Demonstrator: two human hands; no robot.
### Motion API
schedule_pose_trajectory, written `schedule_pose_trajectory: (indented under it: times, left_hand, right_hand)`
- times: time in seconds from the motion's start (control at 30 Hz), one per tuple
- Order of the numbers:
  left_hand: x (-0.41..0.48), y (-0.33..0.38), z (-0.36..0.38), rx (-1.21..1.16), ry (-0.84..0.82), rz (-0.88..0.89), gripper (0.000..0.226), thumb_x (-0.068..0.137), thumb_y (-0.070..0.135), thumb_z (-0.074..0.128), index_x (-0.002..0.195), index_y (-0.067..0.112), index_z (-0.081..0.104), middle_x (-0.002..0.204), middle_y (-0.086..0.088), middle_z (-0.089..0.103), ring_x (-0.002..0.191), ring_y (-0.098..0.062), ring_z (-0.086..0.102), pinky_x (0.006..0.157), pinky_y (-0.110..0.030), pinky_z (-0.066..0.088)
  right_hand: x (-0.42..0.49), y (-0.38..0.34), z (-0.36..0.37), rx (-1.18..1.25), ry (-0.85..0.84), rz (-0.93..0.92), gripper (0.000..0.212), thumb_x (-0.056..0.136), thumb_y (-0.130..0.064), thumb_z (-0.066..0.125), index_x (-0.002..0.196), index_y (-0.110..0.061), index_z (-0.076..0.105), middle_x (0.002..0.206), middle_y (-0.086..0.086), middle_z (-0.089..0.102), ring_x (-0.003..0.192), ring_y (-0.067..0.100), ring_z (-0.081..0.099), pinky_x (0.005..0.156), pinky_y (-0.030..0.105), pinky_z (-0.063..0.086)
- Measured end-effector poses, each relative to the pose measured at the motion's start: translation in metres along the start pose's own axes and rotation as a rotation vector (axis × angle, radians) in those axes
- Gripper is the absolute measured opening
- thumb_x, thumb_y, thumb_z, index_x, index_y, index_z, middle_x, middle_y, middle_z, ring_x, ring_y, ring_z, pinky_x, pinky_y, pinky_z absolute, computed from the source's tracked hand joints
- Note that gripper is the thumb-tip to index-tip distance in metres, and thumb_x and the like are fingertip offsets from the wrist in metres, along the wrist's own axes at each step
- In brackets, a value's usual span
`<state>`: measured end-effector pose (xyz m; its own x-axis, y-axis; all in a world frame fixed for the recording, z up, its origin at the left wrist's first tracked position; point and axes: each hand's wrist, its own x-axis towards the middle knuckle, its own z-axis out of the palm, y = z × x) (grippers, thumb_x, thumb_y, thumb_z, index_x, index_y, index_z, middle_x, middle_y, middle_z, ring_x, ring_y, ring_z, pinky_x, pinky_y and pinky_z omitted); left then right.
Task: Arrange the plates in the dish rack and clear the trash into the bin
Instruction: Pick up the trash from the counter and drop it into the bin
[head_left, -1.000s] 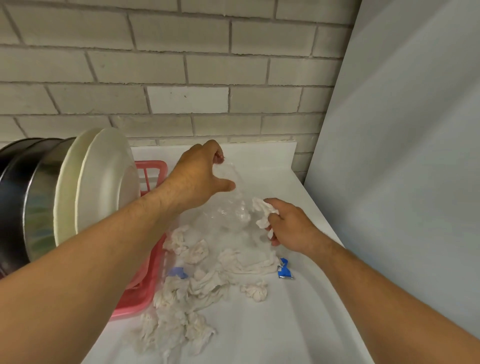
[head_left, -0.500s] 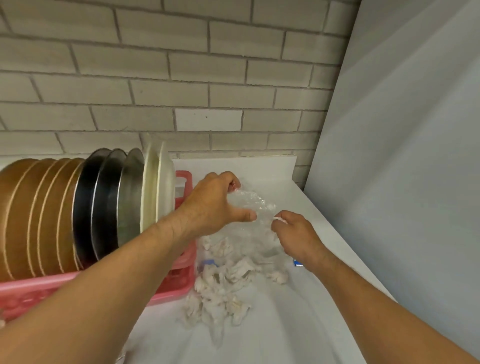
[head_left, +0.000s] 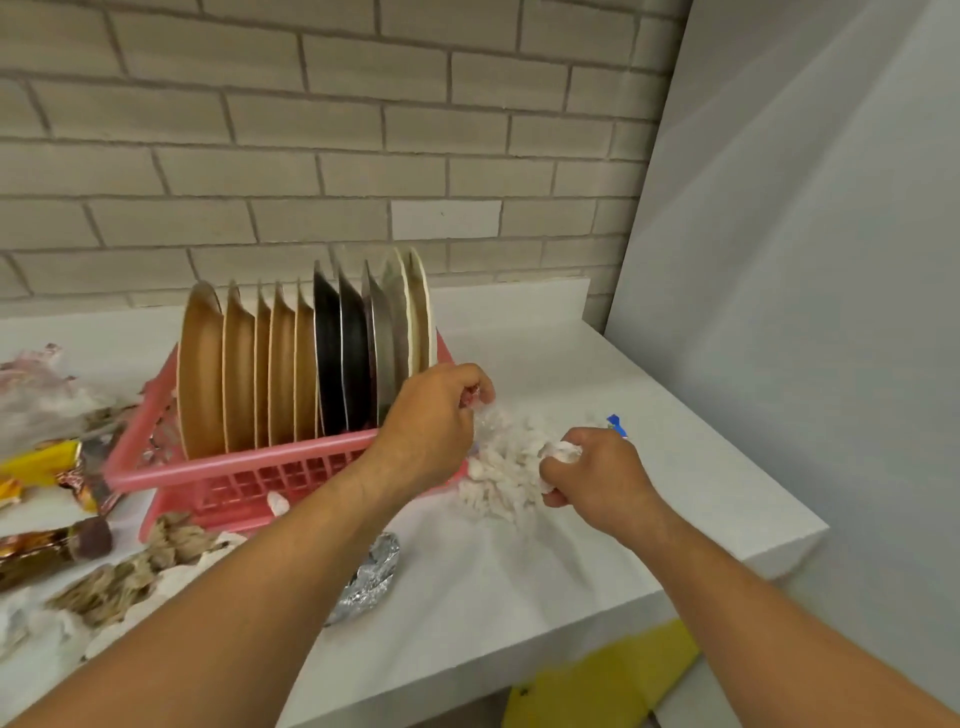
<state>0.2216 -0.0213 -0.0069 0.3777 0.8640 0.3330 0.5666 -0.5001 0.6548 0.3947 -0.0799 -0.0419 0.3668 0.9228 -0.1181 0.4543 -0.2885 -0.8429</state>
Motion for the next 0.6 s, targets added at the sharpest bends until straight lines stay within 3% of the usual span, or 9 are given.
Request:
schedule_pose_trajectory:
  times: [0.1, 0.2, 0.3, 0.37, 0.43, 0.53, 0.6]
  left_hand:
    - [-0.024, -0.002, -0.001, -0.07, -0.1, -0.049, 0.018, 0.09, 0.015, 0.056, 0.103, 0.026, 0.058, 0.102, 0.003, 0.057, 0.074, -0.005, 0.052, 0.057, -0.01, 0.039]
    - [-0.052, -0.003, 0.004, -0.055, -0.179, -0.107, 0.049, 0.069, 0.041, 0.079, 0.107, 0.032, 0.05, 0.104, 0.014, 0.05, 0.09, -0.003, 0.052, 0.073, -0.02, 0.044]
    - [-0.081, -0.002, 0.021, 0.007, -0.09, -0.068, 0.035, 0.073, 0.03, 0.08, 0.097, 0.025, 0.055, 0.091, 0.014, 0.053, 0.078, -0.001, 0.049, 0.064, -0.013, 0.039]
    - [-0.098, -0.003, 0.033, -0.063, -0.082, -0.093, 0.022, 0.079, 0.025, 0.074, 0.088, 0.02, 0.055, 0.079, 0.008, 0.054, 0.066, -0.006, 0.05, 0.056, -0.014, 0.04]
    - [-0.116, -0.002, 0.046, -0.162, -0.125, -0.144, 0.018, 0.084, 0.026, 0.068, 0.083, 0.018, 0.052, 0.077, -0.002, 0.055, 0.062, -0.019, 0.06, 0.053, -0.025, 0.048]
    - [-0.145, -0.003, 0.069, -0.103, -0.214, -0.119, 0.011, 0.088, 0.028, 0.059, 0.089, 0.019, 0.054, 0.08, -0.002, 0.06, 0.071, -0.021, 0.063, 0.064, -0.041, 0.054]
    - [-0.164, -0.006, 0.084, -0.115, -0.271, -0.127, 0.003, 0.089, 0.021, 0.053, 0.091, 0.024, 0.053, 0.079, -0.001, 0.062, 0.06, -0.017, 0.062, 0.061, -0.044, 0.055]
  right_hand:
    - [-0.021, 0.009, 0.003, 0.067, -0.015, -0.008, 0.017, 0.086, -0.001, 0.052, 0.098, -0.012, 0.057, 0.082, 0.012, 0.065, 0.049, 0.02, 0.066, 0.045, 0.016, 0.045]
    - [-0.039, 0.021, 0.006, 0.115, -0.052, -0.01, 0.02, 0.091, -0.006, 0.047, 0.103, -0.017, 0.059, 0.081, 0.013, 0.065, 0.053, 0.024, 0.068, 0.058, 0.033, 0.058]
    - [-0.062, 0.038, 0.008, 0.157, -0.086, 0.011, 0.009, 0.094, -0.022, 0.054, 0.096, -0.017, 0.062, 0.077, 0.012, 0.063, 0.051, 0.021, 0.064, 0.056, 0.039, 0.06]
    - [-0.079, 0.051, 0.006, 0.162, -0.092, 0.031, 0.024, 0.091, -0.04, 0.06, 0.088, -0.016, 0.063, 0.064, 0.01, 0.061, 0.047, 0.019, 0.061, 0.054, 0.037, 0.058]
    - [-0.095, 0.069, 0.003, 0.123, -0.092, 0.048, 0.04, 0.089, -0.054, 0.056, 0.078, -0.015, 0.059, 0.052, 0.01, 0.057, 0.042, 0.019, 0.056, 0.051, 0.03, 0.051]
    - [-0.114, 0.106, 0.007, 0.111, -0.097, 0.078, 0.039, 0.093, -0.043, 0.055, 0.068, -0.013, 0.053, 0.052, 0.012, 0.054, 0.039, 0.019, 0.051, 0.044, 0.025, 0.043]
    - [-0.122, 0.133, 0.014, 0.153, -0.098, 0.124, 0.029, 0.093, -0.028, 0.058, 0.07, -0.011, 0.056, 0.064, 0.015, 0.059, 0.039, 0.017, 0.052, 0.041, 0.026, 0.044]
